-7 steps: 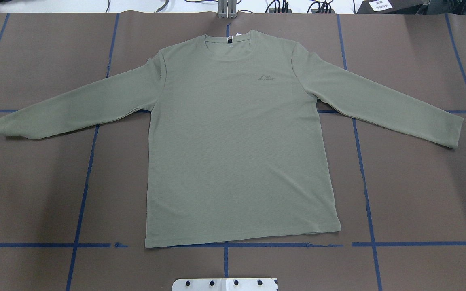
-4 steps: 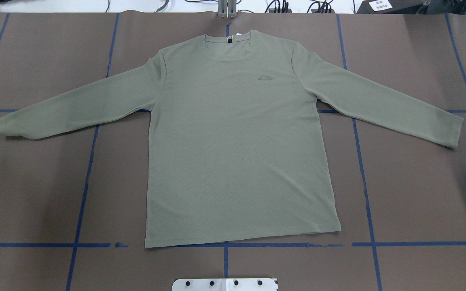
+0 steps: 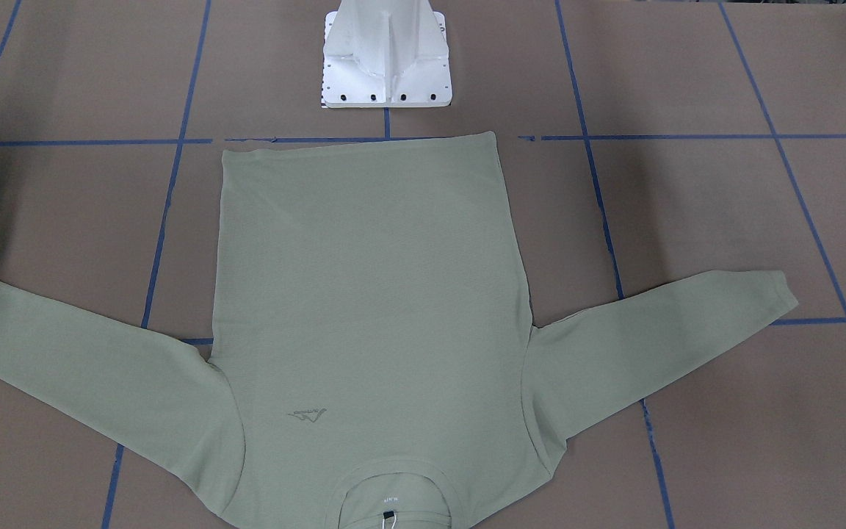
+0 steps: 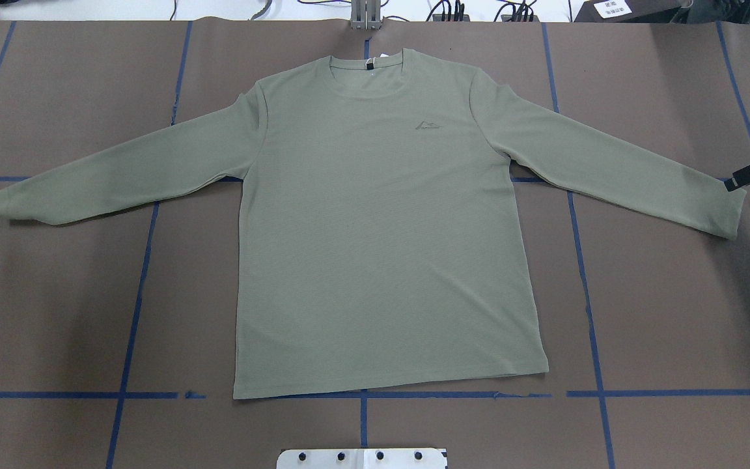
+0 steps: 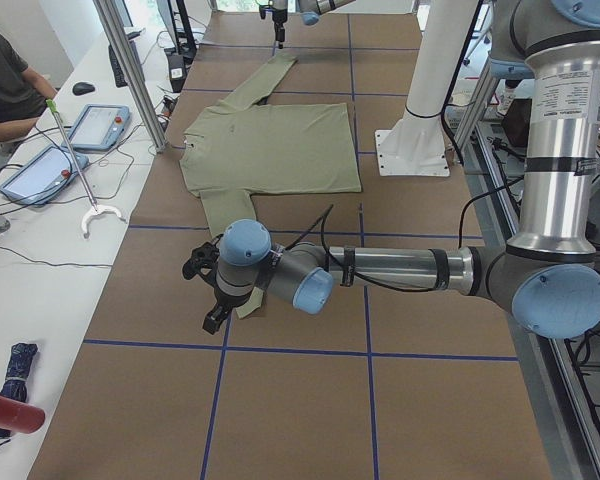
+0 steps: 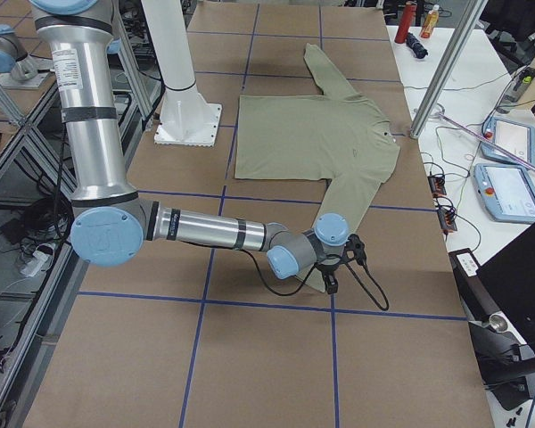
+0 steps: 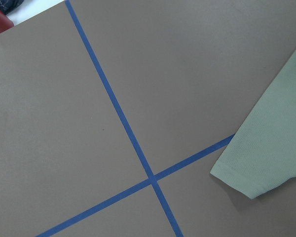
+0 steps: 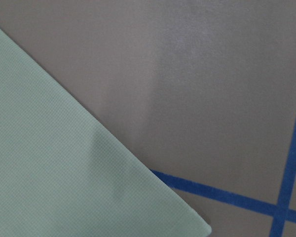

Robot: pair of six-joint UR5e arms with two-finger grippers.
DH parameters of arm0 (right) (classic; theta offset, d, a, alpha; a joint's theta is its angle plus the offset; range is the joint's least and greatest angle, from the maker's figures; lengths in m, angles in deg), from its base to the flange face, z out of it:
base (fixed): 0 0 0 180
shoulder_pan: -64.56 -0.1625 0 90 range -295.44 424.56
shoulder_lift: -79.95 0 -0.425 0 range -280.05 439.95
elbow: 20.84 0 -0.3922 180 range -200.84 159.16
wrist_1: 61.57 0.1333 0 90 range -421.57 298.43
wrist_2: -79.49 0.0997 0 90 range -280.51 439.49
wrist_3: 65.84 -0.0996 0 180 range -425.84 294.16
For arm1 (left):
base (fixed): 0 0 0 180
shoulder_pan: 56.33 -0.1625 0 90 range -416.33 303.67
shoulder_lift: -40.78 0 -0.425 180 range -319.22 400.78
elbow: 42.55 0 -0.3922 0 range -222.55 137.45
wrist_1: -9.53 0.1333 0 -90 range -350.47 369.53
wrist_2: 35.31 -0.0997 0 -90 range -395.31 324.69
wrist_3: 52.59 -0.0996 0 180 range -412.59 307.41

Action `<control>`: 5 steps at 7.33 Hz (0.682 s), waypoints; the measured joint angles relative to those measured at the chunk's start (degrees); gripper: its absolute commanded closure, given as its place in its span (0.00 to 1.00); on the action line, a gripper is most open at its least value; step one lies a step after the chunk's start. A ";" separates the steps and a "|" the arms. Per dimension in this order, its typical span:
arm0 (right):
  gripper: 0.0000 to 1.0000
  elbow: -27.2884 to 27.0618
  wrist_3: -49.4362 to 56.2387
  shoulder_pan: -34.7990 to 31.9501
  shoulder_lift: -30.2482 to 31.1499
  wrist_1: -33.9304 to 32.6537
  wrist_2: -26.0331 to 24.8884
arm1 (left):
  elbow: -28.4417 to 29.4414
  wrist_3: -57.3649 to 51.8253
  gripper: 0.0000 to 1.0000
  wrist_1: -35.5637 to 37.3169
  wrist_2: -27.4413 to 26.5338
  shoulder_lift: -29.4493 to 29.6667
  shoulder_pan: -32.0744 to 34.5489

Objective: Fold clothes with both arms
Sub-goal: 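Move the right gripper to the nearest sleeve cuff and grasp it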

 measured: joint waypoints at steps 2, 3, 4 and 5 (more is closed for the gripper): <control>0.00 1.33 -4.18 2.69 -0.53 1.76 -0.60 | -0.11 0.08 0.00 -0.21 0.10 -0.01 0.00; 0.00 1.17 -5.36 3.24 0.04 1.95 -0.33 | -0.19 0.06 0.00 -0.23 0.11 -0.02 0.00; 0.00 0.89 -5.86 3.44 1.05 2.06 -0.10 | -0.20 -0.03 0.00 -0.26 0.13 -0.04 0.00; 0.00 0.69 -6.04 3.48 2.03 2.11 -0.06 | -0.21 -0.12 0.00 -0.29 0.17 -0.07 0.01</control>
